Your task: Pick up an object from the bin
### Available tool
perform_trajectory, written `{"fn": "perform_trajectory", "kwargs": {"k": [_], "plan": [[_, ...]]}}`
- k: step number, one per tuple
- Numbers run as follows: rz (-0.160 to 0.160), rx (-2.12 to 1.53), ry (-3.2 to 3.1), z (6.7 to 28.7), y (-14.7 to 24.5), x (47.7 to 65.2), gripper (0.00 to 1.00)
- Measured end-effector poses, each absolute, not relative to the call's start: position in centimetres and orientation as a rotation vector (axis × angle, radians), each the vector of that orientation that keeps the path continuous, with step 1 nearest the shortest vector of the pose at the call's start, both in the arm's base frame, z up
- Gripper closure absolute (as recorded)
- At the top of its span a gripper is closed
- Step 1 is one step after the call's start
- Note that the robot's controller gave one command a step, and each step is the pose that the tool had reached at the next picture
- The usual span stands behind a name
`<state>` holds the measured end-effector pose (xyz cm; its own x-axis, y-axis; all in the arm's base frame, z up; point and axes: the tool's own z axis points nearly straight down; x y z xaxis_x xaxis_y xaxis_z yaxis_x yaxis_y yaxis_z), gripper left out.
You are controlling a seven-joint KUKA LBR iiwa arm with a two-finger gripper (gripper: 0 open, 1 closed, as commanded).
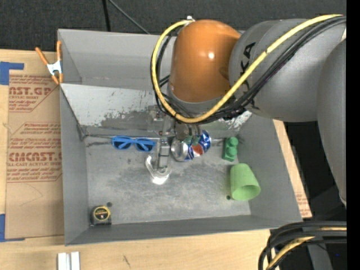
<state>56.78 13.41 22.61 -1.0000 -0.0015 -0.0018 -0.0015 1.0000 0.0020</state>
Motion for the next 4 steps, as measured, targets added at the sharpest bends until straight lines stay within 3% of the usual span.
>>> {"fn": "perform_trajectory", "kwargs": {"k": [1, 2, 3, 4], "plan": [[0.001, -0.009, 3.143, 18.4, 12.8, 58.6, 0.00], [-0.002, -0.251, 3.135, 7.5, 8.0, 57.2, 0.00], [0.002, -0.252, 3.127, 8.1, 8.2, 57.5, 1.00], [0.002, -0.299, 3.115, 18.0, 11.5, 59.0, 1.00]]}}
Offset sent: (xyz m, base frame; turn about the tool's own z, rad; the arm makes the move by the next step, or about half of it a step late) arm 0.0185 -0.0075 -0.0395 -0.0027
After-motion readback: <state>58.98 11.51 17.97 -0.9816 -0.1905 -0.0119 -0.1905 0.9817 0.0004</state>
